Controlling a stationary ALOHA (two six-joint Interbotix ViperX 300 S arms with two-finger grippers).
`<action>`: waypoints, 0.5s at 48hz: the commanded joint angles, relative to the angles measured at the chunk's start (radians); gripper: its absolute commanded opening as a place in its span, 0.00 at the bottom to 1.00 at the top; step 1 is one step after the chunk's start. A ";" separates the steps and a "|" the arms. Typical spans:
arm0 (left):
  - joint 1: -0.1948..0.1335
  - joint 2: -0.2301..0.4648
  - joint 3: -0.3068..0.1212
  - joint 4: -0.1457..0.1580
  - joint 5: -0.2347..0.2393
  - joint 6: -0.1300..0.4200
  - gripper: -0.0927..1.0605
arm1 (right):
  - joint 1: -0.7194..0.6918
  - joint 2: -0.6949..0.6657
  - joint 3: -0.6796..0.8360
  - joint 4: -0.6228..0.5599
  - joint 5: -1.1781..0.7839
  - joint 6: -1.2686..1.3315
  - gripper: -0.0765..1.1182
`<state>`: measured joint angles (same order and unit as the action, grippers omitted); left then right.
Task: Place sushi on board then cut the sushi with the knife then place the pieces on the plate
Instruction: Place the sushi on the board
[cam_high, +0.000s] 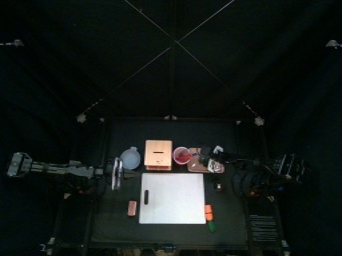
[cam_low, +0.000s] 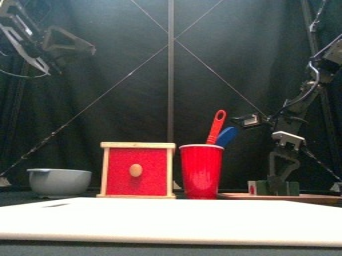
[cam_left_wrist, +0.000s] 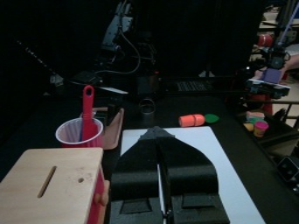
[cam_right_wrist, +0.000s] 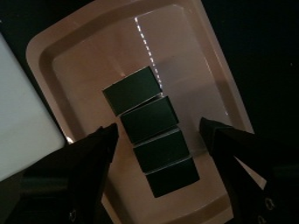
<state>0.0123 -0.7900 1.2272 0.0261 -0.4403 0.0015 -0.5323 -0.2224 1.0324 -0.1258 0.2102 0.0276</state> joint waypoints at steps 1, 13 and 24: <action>0.002 0.002 -0.012 0.000 -0.008 0.000 0.06 | -0.009 -0.011 -0.015 0.000 -0.006 -0.002 0.90; 0.003 0.002 -0.012 -0.002 -0.009 0.000 0.06 | -0.006 -0.011 -0.008 0.000 -0.006 0.000 0.69; 0.005 0.002 -0.011 -0.002 -0.008 -0.003 0.06 | -0.002 -0.012 -0.014 0.006 -0.003 0.005 0.56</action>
<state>0.0123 -0.7915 1.2272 0.0261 -0.4387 0.0000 -0.5338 -0.2224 1.0324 -0.1227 0.2102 0.0307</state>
